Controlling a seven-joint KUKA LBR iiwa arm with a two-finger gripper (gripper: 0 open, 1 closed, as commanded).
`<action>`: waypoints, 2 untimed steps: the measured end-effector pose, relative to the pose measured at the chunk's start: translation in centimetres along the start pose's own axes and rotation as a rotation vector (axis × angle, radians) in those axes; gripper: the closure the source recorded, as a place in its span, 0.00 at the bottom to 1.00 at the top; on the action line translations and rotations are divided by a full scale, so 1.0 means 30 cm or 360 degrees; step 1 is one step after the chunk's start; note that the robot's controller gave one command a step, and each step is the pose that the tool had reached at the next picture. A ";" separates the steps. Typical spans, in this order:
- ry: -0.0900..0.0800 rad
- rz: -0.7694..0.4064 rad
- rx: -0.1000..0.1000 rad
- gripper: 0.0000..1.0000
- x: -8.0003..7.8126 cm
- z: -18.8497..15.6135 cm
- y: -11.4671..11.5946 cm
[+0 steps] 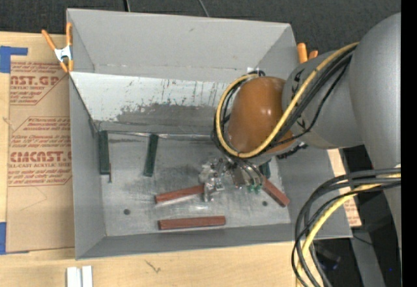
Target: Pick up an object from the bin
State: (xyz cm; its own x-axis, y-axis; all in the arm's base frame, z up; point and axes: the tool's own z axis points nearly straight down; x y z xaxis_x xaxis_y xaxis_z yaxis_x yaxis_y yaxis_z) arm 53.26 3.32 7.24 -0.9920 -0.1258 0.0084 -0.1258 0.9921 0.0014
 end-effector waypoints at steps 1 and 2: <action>0.0000 0.0000 0.0000 1.00 0.000 0.000 0.000; -0.0017 -0.0066 0.0001 1.00 -0.105 -0.449 0.047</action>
Offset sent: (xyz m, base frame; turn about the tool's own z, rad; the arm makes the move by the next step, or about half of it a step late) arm 0.0302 0.0174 0.1345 -0.0419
